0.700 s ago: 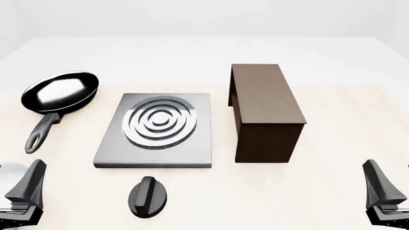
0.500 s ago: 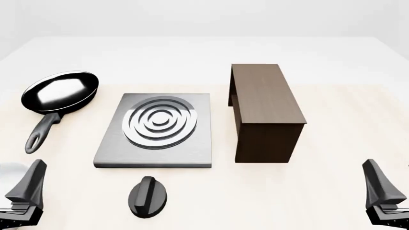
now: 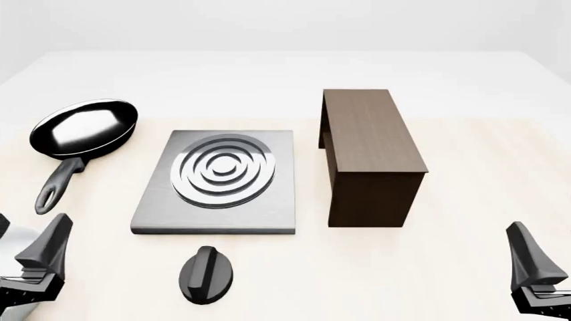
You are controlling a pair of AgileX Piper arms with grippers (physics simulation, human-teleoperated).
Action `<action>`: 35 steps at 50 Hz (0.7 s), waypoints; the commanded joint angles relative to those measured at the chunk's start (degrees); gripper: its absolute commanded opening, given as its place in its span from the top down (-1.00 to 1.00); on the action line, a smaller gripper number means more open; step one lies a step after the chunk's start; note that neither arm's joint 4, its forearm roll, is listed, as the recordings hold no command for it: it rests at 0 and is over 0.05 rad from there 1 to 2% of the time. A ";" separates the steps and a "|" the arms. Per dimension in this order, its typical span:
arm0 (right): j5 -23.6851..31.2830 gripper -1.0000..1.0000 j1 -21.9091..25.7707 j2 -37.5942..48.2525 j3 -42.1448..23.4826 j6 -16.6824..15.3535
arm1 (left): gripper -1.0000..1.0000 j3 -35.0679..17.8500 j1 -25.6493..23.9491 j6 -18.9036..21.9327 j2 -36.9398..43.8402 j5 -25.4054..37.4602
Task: Turn on the stove.
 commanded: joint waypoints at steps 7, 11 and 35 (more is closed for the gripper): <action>-0.01 -1.00 0.02 -0.06 -0.01 -0.11 | -1.00 -10.44 -2.26 -1.83 10.16 6.49; -0.01 -1.00 0.02 -0.06 -0.01 -0.11 | -1.00 -13.49 -1.98 -1.48 12.05 9.25; -0.01 -1.00 0.04 -0.07 -0.01 -0.13 | -1.00 -14.40 -7.89 -4.91 23.45 15.91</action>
